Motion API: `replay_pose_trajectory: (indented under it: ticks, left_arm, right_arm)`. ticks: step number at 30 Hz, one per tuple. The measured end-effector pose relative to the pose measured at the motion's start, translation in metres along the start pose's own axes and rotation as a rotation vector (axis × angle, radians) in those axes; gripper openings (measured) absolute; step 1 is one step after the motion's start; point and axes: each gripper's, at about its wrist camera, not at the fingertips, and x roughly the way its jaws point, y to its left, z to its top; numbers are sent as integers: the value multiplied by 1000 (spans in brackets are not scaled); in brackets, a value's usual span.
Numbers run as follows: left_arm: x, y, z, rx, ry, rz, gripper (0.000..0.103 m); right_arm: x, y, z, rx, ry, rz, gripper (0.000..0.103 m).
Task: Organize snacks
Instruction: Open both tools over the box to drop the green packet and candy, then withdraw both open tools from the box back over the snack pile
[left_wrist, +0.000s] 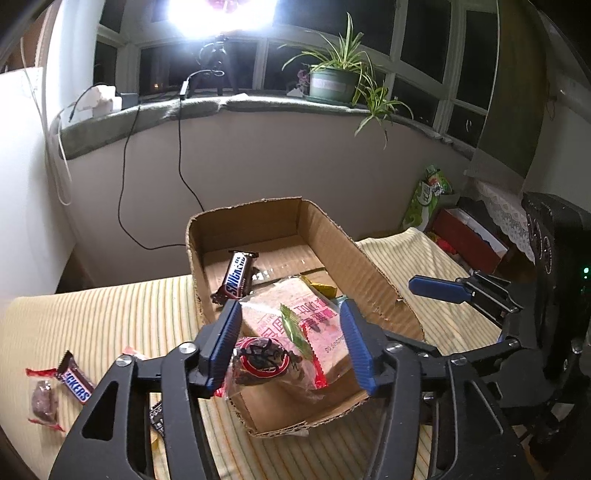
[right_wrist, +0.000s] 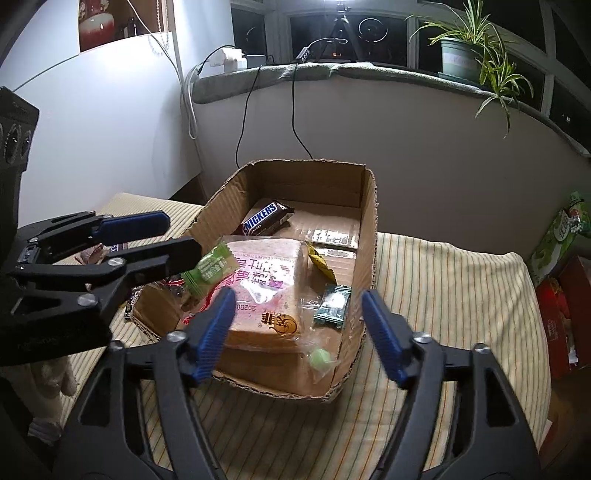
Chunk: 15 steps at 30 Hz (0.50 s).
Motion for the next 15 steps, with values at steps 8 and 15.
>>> replay_pose_trajectory:
  ticks: [8,15]
  left_arm:
    - [-15,4,-1,-6,-30,17,69]
    - [-31,13,-6,-20,-49,28,69]
  right_arm:
    - [-4,11,1,-15,3,3,90]
    - [-8,24,2,-27,5,9,91]
